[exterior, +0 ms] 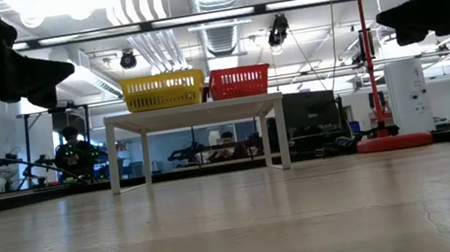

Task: Pick & Place Office Desk Supplies
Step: Return to Home Position

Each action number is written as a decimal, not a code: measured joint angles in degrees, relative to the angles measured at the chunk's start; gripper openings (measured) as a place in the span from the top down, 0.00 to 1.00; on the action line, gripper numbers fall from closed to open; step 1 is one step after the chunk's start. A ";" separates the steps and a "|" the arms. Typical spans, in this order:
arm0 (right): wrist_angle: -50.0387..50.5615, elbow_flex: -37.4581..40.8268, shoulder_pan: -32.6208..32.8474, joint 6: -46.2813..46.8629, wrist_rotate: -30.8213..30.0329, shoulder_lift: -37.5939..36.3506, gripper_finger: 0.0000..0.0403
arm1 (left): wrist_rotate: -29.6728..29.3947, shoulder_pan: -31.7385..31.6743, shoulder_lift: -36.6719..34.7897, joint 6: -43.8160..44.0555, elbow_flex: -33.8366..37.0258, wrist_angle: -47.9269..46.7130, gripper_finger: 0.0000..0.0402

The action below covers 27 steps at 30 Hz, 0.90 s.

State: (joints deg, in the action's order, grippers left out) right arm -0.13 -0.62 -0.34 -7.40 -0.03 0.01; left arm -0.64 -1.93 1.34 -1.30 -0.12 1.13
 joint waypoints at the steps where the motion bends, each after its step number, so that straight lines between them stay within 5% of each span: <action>1: 0.00 0.00 -0.12 -1.09 0.00 0.00 0.98 | 0.02 0.00 0.00 0.00 0.00 -0.02 0.95; 27: -0.14 0.00 -0.20 -1.16 0.00 0.87 0.98 | 0.02 0.00 0.00 -0.17 0.00 -0.04 0.95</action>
State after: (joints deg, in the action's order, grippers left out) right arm -0.27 -0.62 -0.54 -8.56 -0.03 0.89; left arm -0.62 -1.93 1.34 -1.48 -0.12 1.08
